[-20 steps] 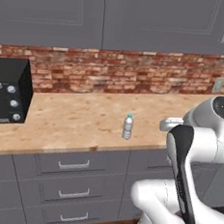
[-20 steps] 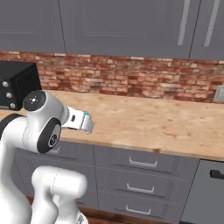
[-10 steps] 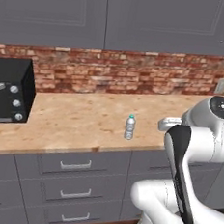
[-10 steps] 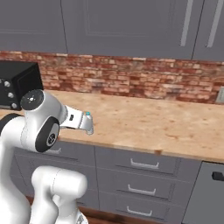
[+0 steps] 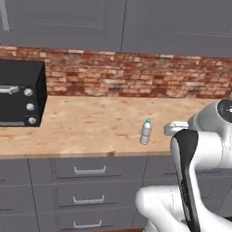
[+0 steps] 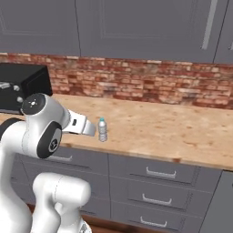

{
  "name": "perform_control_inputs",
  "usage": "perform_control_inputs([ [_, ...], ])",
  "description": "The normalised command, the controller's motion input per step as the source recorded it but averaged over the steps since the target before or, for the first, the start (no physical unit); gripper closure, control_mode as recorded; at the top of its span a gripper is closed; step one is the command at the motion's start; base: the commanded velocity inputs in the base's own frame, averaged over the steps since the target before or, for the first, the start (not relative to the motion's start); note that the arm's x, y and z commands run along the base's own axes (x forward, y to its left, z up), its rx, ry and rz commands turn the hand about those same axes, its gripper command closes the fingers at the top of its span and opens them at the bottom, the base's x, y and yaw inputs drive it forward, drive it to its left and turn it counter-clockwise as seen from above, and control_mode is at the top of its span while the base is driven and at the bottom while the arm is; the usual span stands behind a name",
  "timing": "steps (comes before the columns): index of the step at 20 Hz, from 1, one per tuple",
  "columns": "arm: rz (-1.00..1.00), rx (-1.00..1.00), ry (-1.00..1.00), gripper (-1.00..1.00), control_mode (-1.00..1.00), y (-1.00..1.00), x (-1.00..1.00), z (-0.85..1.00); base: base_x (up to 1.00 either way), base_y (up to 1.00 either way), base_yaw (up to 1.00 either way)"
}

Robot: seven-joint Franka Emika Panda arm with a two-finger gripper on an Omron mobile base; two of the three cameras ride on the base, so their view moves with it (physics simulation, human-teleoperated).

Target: Take the bottled waters from the counter and place them in the freezer to freeze. Close the freezer door after placing the bottles.

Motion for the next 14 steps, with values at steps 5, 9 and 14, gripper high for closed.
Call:
perform_control_inputs([
  [5,0.00,0.00,0.00,-1.00,1.00,0.00,0.00,0.00,0.22,0.40,-0.04],
  [9,0.00,0.00,0.00,-1.00,1.00,0.00,0.00,0.00,0.21,0.18,-0.03],
  [14,0.00,0.00,0.00,-1.00,1.00,0.00,0.00,0.00,0.44,0.00,0.00],
])
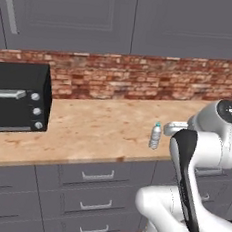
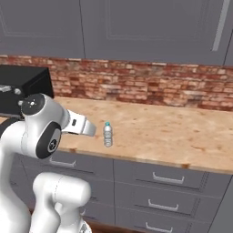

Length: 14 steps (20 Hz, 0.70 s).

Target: Take the bottled waters from the counter and place them in the freezer to freeze. Close the freezer door after placing the bottles.

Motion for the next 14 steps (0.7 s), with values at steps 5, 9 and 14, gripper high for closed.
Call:
perform_control_inputs([
  [5,0.00,0.00,0.00,-1.00,1.00,0.00,0.00,0.00,0.48,0.00,0.00],
  [9,0.00,0.00,0.00,-1.00,1.00,0.00,0.00,0.00,0.07,0.00,0.01],
  [14,0.00,0.00,0.00,-1.00,-1.00,0.00,0.00,0.00,0.00,0.00,0.00],
])
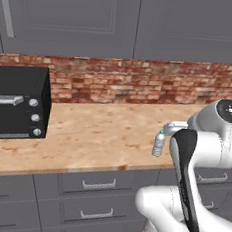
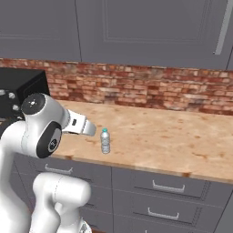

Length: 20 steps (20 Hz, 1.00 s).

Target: Take the bottled waters from the counter and place them in the freezer to freeze. Close the freezer door after placing the bottles.

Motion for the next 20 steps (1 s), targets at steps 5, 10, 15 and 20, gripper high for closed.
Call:
perform_control_inputs([
  [5,0.09,0.03,0.00,-1.00,-1.00,-0.20,0.21,0.00,0.00,0.00,0.00],
  [10,0.25,0.16,0.03,-1.00,-1.00,-0.79,0.37,-0.10,0.00,0.00,0.00],
  [15,0.49,0.06,-0.09,-1.00,-1.00,-0.86,0.25,-0.52,0.00,0.00,0.00],
  [20,0.63,0.01,-0.09,-1.00,-1.00,-0.34,0.51,-0.56,0.00,0.00,0.00],
])
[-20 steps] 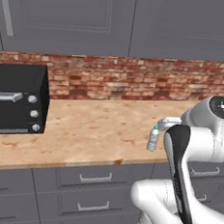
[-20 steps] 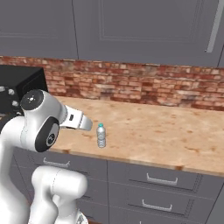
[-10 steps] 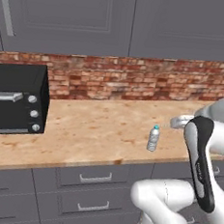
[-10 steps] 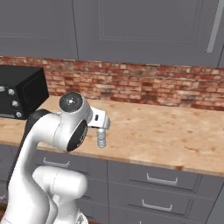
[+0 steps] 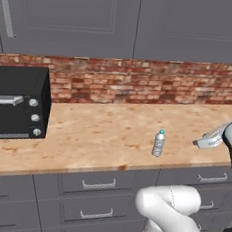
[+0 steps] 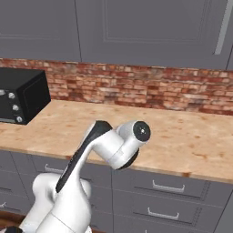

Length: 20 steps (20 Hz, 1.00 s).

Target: Take the bottled waters from the counter and place them in the freezer to freeze. Close the freezer door after placing the bottles.

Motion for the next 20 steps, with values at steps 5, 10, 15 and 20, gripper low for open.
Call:
perform_control_inputs([
  [5,0.50,-0.03,-0.17,-1.00,-1.00,0.00,0.42,-0.51,0.00,0.00,0.00],
  [10,0.35,-0.01,-0.18,-1.00,-1.00,0.00,0.36,-0.47,0.00,0.00,0.00],
  [15,0.19,-0.01,-0.02,-1.00,-1.00,0.04,0.30,-0.10,0.00,0.00,0.00],
  [20,0.04,0.00,0.00,-1.00,-1.00,0.28,0.38,-0.02,0.00,0.00,0.00],
])
